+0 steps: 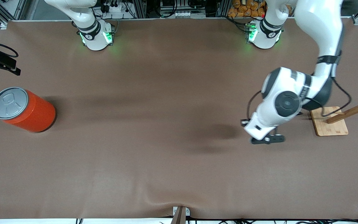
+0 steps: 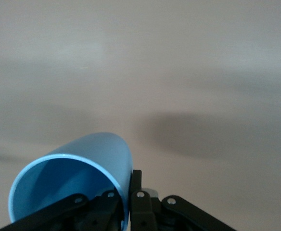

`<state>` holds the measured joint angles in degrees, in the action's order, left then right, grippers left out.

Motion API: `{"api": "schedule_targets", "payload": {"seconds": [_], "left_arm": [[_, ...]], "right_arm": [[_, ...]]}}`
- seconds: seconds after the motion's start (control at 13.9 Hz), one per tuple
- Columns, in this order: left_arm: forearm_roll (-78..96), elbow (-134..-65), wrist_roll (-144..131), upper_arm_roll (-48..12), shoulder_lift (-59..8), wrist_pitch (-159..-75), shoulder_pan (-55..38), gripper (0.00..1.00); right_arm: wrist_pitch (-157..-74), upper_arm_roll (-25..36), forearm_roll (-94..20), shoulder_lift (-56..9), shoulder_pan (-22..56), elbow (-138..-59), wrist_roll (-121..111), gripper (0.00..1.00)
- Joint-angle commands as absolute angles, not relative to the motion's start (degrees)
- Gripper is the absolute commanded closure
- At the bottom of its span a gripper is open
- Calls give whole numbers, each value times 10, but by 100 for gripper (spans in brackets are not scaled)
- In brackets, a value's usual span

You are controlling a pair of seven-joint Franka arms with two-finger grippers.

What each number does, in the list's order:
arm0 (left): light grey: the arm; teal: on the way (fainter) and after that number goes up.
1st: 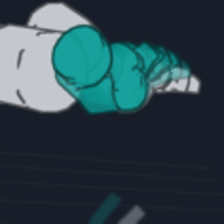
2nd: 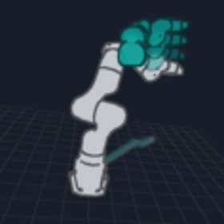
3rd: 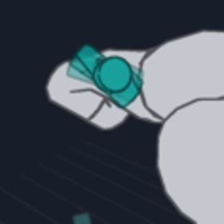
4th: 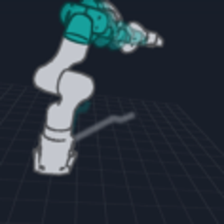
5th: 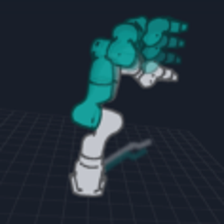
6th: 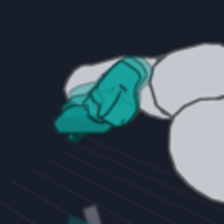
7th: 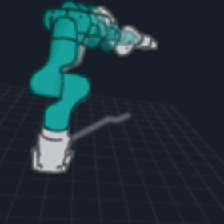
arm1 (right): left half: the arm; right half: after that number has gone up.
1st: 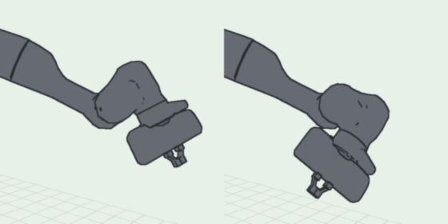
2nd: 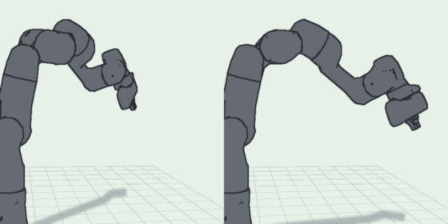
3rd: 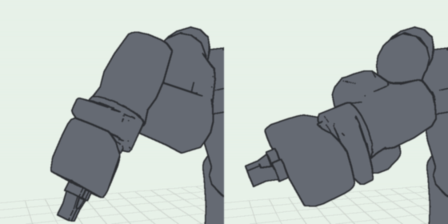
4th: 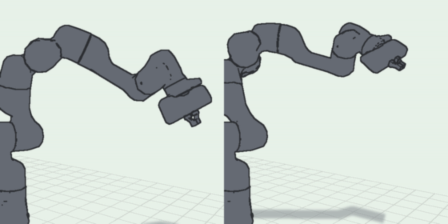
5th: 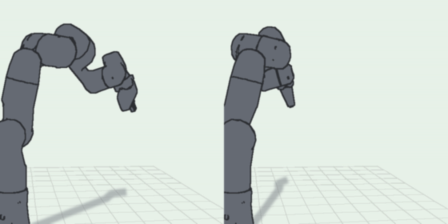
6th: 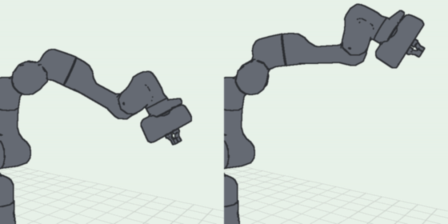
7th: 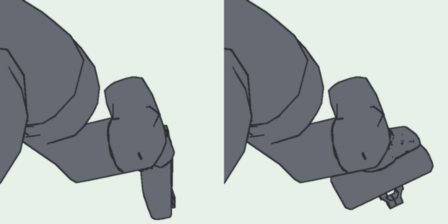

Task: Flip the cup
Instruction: 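Lower the upright cup beside the wooden stand and open the left gripper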

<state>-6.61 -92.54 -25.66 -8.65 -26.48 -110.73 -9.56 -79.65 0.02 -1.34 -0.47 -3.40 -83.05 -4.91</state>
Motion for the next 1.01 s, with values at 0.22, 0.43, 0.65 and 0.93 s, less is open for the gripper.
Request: {"api": "schedule_targets", "payload": {"seconds": [0.22, 0.43, 0.65, 0.93], "left_arm": [[-83, -1068, -242, -98, -250, -1271, -10, 100], [-88, -1090, -228, -97, -264, -1311, 10, 100], [-87, -1088, -221, -97, -281, -1313, 17, 97], [-85, -1077, -221, -98, -277, -1307, 20, 0]], "right_arm": [[-792, -5, -9, -7, -42, -820, -55, 0], [-792, -5, -8, -7, -42, -820, -55, 0], [-792, -5, -9, -8, -42, -821, -55, 0], [-792, -5, -7, -7, -42, -820, -55, 0]]}}
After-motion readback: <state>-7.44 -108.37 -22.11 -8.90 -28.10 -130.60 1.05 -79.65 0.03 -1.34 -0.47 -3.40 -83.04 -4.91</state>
